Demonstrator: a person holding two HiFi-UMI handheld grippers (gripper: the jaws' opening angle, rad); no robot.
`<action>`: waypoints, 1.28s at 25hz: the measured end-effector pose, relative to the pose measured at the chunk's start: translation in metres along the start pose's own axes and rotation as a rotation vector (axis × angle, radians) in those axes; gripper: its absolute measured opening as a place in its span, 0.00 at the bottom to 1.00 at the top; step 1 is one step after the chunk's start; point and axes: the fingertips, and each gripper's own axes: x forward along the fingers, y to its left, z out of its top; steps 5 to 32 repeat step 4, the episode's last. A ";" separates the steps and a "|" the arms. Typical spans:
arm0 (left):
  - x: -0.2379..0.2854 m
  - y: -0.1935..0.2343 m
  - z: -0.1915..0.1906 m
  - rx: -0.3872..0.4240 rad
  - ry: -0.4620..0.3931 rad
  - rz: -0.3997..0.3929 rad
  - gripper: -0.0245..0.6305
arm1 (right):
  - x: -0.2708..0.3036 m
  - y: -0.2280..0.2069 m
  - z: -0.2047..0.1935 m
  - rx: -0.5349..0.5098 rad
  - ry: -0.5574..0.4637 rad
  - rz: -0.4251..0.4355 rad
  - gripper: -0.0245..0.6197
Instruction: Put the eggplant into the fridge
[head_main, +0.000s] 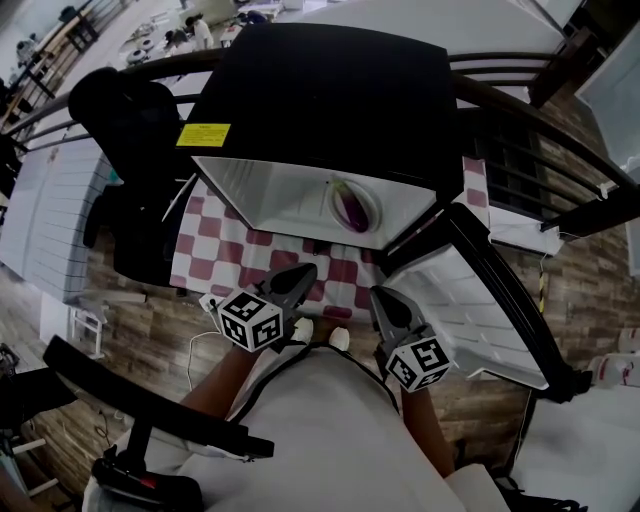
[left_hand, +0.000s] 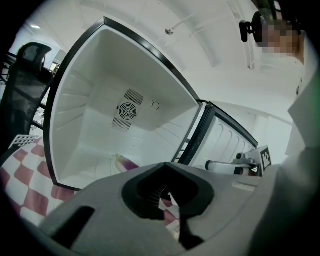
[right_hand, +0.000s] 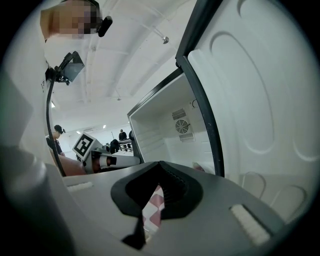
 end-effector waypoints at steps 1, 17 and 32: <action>0.001 0.001 0.000 0.002 0.004 -0.002 0.05 | 0.000 -0.001 -0.001 0.002 0.002 -0.003 0.05; 0.007 0.003 0.000 0.008 0.014 -0.009 0.05 | 0.003 -0.004 -0.001 0.001 0.004 -0.009 0.05; 0.007 0.003 0.000 0.008 0.014 -0.009 0.05 | 0.003 -0.004 -0.001 0.001 0.004 -0.009 0.05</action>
